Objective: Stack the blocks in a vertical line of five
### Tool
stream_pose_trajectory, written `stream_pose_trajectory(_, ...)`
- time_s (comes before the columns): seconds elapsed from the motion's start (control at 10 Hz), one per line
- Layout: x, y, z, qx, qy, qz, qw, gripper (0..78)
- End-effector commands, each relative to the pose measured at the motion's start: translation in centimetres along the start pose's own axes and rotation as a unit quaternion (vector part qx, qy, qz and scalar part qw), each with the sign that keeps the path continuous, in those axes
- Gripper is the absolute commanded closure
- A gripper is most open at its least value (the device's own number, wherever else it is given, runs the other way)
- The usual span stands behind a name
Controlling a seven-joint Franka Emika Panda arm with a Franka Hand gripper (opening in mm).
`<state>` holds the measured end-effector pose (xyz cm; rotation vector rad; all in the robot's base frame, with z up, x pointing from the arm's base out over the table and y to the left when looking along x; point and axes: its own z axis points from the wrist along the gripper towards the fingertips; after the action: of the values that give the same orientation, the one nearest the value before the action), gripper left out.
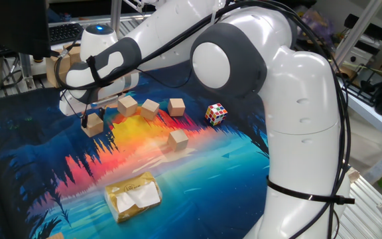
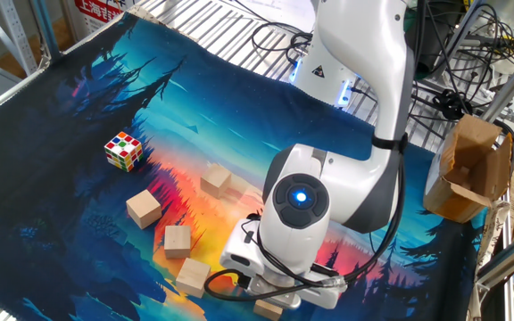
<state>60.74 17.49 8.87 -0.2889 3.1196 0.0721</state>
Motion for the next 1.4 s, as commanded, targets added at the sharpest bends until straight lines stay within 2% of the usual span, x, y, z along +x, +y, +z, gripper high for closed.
stream_pose_trajectory(0.1, 1.2, 0.2, -5.8, 0.006, 0.001, 0.062, 0.9980, 76.3)
stream_pose_trajectory(0.4, 1.5, 0.1, -6.9, 0.011, 0.004, 0.071, 0.9974, 76.3)
stream_pose_trajectory(0.6, 2.2, -0.1, -7.7, 0.019, 0.004, 0.082, 0.9964, 76.3)
stream_pose_trajectory(0.7, 2.9, -0.5, -8.6, 0.025, 0.003, 0.091, 0.9955, 76.3)
stream_pose_trajectory(1.0, 3.9, -1.7, -10.5, 0.025, 0.004, 0.104, 0.9942, 76.3)
stream_pose_trajectory(1.4, 4.9, -3.9, -11.3, 0.023, 0.002, 0.124, 0.9920, 76.3)
